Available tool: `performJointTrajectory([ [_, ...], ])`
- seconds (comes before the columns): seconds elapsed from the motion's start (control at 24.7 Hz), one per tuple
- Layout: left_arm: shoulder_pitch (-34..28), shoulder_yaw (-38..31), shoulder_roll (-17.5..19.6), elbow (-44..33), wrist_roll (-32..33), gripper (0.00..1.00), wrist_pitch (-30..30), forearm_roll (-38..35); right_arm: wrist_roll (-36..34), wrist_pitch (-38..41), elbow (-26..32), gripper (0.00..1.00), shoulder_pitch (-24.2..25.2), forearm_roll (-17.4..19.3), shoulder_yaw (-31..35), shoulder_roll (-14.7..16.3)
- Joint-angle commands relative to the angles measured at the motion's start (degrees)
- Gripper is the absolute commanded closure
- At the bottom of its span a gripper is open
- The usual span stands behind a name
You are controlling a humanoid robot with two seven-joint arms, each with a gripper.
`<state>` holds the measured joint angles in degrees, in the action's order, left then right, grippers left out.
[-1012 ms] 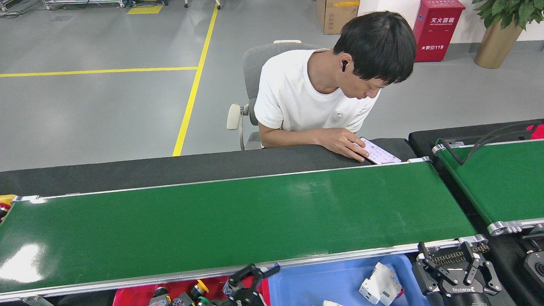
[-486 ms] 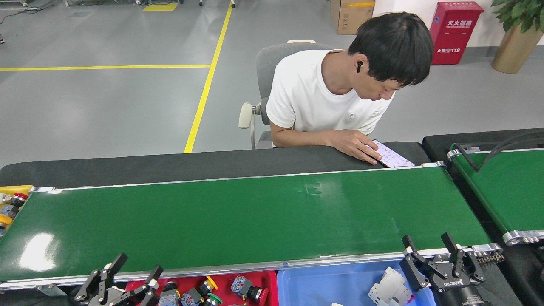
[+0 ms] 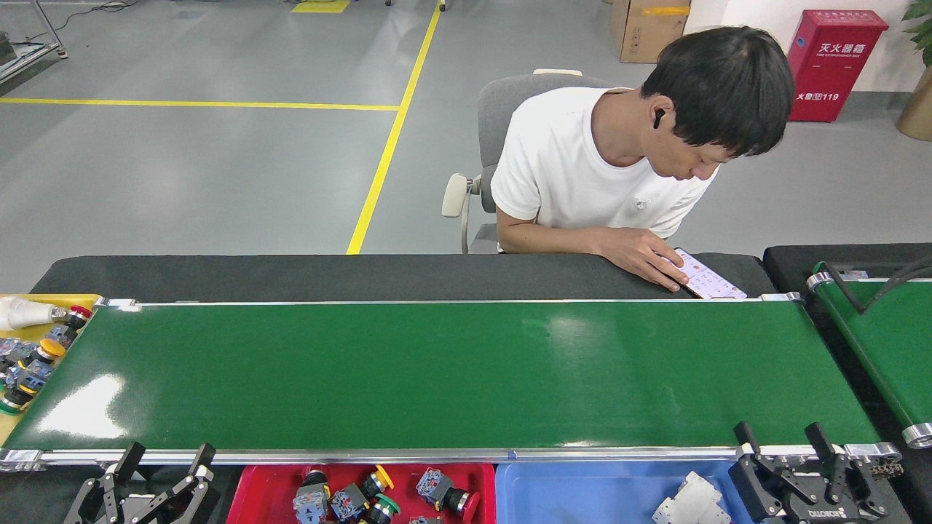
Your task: Pick switch part from conveyor to tray
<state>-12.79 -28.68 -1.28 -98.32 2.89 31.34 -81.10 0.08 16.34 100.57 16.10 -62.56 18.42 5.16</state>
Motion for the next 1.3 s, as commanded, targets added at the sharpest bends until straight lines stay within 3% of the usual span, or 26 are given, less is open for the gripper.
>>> performJointTrajectory([
  [0.0, -0.7, 0.6, 0.4, -1.2, -1.7, 0.0, -1.9, -0.5, 0.9, 1.9, 0.9, 0.0, 0.2, 1.1, 2.2, 0.0],
  [0.16, -3.4, 2.9, 0.6, -2.7, -2.5, 0.0, -6.1, -0.6, 0.5, 2.6, 0.9, 0.0, 2.1, 1.4, 3.2, -0.5],
  [0.28, -3.5, 9.0, 0.6, -3.3, -2.4, 0.0, -13.0, -0.8, 0.5, 2.6, 0.9, 0.0, 4.3, 1.3, 3.2, -3.2],
  [0.45, -2.8, 14.8, -0.3, -3.3, -2.4, 0.0, -17.2, -4.2, 0.7, 2.6, 0.9, 0.0, 4.0, 0.9, 3.1, -3.3],
  [1.01, -2.2, 16.4, 0.2, -2.9, -2.3, 0.0, -17.4, -4.4, 1.0, 2.6, 0.9, 0.0, 2.9, 0.4, 2.9, -2.6],
  [1.05, -2.2, 16.4, 0.2, -3.0, -2.3, 0.0, -17.4, -4.4, 1.0, 2.6, 0.9, 0.0, 3.0, 0.3, 2.7, -2.0],
  [1.17, -2.8, 16.3, -0.1, -3.4, -2.3, 0.0, -17.7, -4.3, 0.9, 2.2, 0.9, 0.0, 3.3, 1.0, -1.6, 5.3],
  [1.26, -2.9, 16.4, -0.2, -3.4, -2.3, 0.0, -18.0, -4.4, 0.9, 1.3, 0.9, 0.0, 3.3, 1.3, -2.4, 5.0],
])
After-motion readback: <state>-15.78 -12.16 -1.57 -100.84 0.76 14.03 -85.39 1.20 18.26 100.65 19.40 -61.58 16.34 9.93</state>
